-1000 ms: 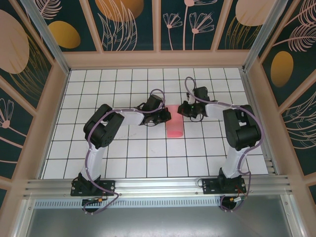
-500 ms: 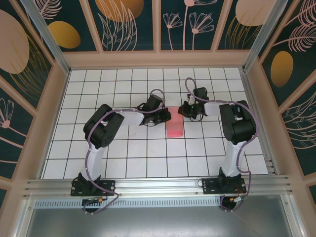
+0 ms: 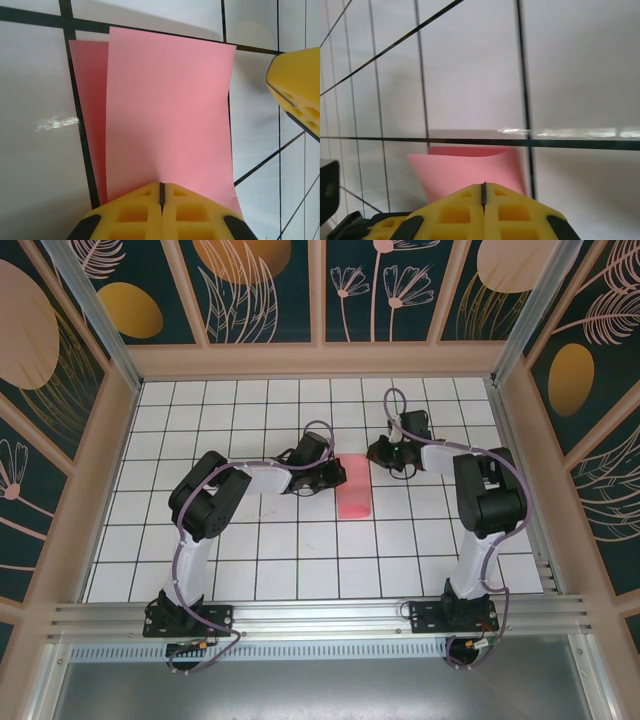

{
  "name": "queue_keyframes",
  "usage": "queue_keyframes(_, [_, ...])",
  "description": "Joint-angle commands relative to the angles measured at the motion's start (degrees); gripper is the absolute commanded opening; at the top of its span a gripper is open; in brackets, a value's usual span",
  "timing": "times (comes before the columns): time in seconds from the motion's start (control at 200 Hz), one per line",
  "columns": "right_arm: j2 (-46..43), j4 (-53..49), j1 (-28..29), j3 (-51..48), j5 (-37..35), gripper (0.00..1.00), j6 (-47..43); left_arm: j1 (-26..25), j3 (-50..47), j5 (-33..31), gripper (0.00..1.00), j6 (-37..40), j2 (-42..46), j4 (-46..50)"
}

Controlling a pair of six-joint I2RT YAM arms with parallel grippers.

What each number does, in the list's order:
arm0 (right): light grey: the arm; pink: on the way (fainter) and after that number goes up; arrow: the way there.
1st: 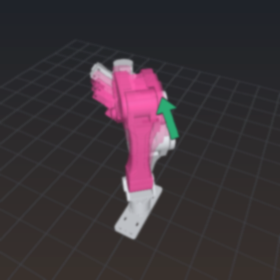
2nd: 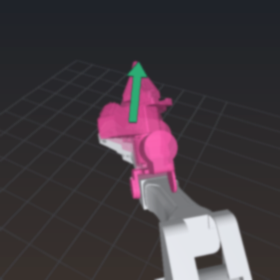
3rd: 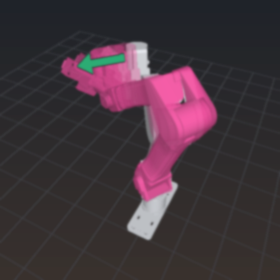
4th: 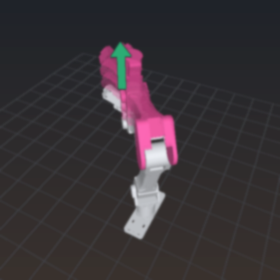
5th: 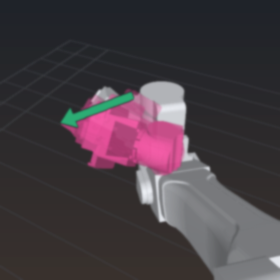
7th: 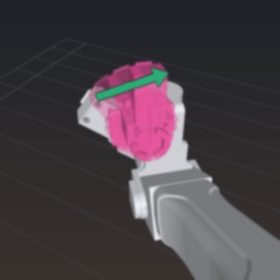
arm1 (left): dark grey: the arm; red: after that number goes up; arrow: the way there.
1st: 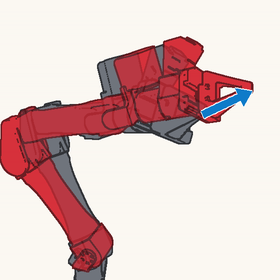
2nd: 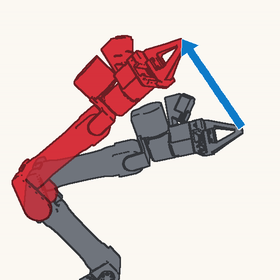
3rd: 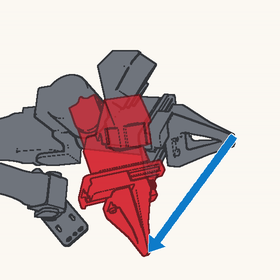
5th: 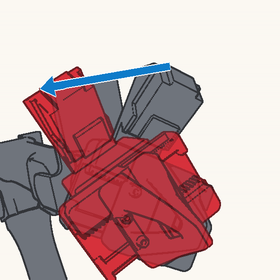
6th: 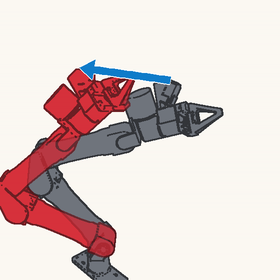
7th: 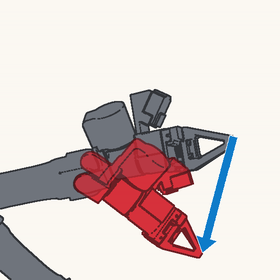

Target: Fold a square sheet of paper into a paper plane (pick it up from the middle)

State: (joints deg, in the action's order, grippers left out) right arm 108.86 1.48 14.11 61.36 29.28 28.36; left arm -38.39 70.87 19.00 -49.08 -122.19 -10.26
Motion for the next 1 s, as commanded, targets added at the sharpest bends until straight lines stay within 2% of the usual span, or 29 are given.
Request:
queue_keyframes(0.0, [1.4,0.8,1.3,0.9,2.1,0.0,-0.8,1.0,-3.1,-6.9,0.0,1.8,-3.8,12.8])
queue_keyframes(0.14, [4.1,0.0,1.8,3.5,0.9,0.0,-0.6,1.0,-3.3,-7.0,0.0,1.9,-3.8,12.9])
queue_keyframes(0.28, [5.4,-0.4,1.4,4.7,-4.8,0.0,0.6,1.0,-3.2,-6.9,0.0,1.8,-3.8,12.9])
queue_keyframes(0.59, [8.0,-3.6,-0.4,8.3,-12.2,0.0,2.8,1.0,-3.6,-7.1,0.0,2.1,-3.2,12.7])
queue_keyframes(0.801, [0.6,-3.2,0.7,6.0,-8.7,0.0,2.1,1.0,-3.5,-7.1,0.0,2.4,-3.5,12.6])
queue_keyframes(0.996, [-7.7,-4.3,3.4,-5.1,-3.5,0.0,2.4,1.0,-3.5,-7.2,0.0,2.4,-3.8,12.0])
